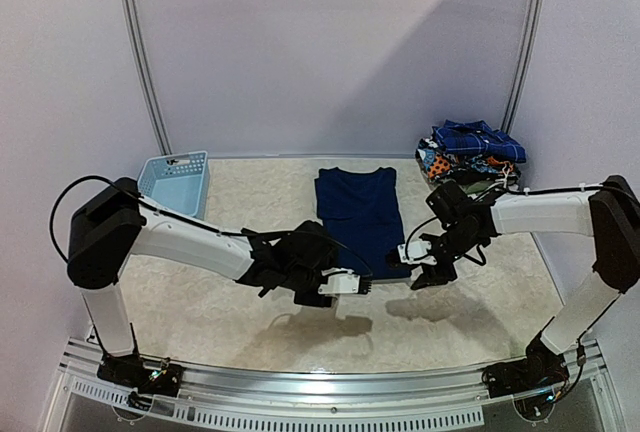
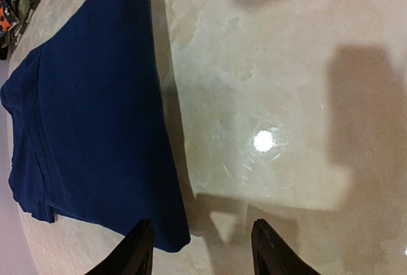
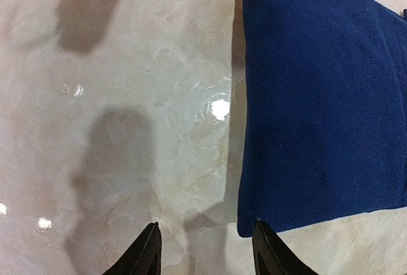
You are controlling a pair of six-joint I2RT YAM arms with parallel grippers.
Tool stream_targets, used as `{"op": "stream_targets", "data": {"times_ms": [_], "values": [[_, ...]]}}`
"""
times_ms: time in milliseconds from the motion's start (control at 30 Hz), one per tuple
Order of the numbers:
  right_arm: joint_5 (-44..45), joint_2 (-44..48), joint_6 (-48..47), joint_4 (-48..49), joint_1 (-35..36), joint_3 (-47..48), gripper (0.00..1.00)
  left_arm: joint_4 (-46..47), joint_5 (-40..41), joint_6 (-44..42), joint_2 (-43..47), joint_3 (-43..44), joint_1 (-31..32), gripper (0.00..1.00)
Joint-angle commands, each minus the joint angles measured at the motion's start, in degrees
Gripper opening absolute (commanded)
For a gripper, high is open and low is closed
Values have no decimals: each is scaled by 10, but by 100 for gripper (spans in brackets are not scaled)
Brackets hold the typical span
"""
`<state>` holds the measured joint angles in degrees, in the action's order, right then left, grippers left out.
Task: Fold and stack the mixed laundry pile
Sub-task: Pick up the 2/3-rectangle-folded T-shirt from the center of the board.
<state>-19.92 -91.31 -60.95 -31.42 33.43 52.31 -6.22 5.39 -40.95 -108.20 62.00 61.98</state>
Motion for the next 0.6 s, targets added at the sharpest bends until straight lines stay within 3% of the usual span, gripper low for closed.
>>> {"op": "stream_targets", "data": {"times_ms": [0, 233, 400, 500, 567], "values": [[24, -31, 3, 39, 5, 10, 49, 24, 17, -8, -26, 12, -5, 54], [46, -54, 17, 68, 5, 12, 49, 34, 40, -17, -52, 17, -11, 54], [59, -75, 18, 81, 5, 14, 49, 19, 56, -24, -72, 32, -14, 48], [61, -87, 17, 80, 5, 16, 43, 6, 69, -35, -82, 39, -14, 41], [66, -92, 18, 82, 4, 16, 33, 3, 79, -41, -88, 40, -14, 35]]}}
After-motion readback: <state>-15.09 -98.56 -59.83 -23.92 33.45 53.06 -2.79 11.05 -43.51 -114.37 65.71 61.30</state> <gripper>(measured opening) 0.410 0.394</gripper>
